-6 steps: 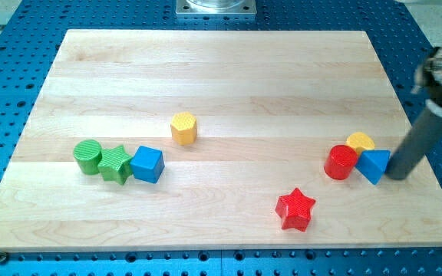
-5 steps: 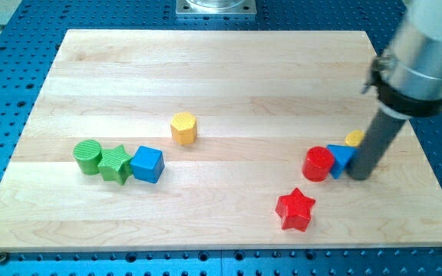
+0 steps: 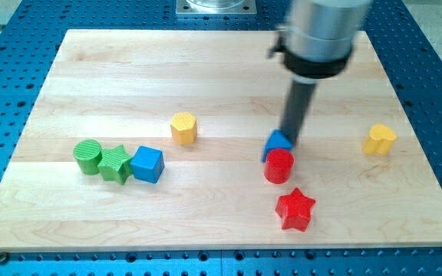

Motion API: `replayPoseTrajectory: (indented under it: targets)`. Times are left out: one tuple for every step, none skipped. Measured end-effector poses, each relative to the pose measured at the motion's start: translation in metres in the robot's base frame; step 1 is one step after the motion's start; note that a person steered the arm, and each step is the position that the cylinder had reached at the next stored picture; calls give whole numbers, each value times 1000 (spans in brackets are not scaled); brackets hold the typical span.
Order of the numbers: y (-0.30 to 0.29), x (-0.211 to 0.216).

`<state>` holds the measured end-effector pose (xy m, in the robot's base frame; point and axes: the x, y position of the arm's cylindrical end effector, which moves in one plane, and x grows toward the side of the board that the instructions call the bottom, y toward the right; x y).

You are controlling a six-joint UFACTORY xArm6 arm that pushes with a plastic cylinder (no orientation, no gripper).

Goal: Place the triangle in between the red circle and cube

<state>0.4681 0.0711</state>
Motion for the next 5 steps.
replayPoseTrajectory:
  targets:
    - [70,-2]
    - [61,3]
    - [7,13]
    - [-40,24]
    - [-92,26]
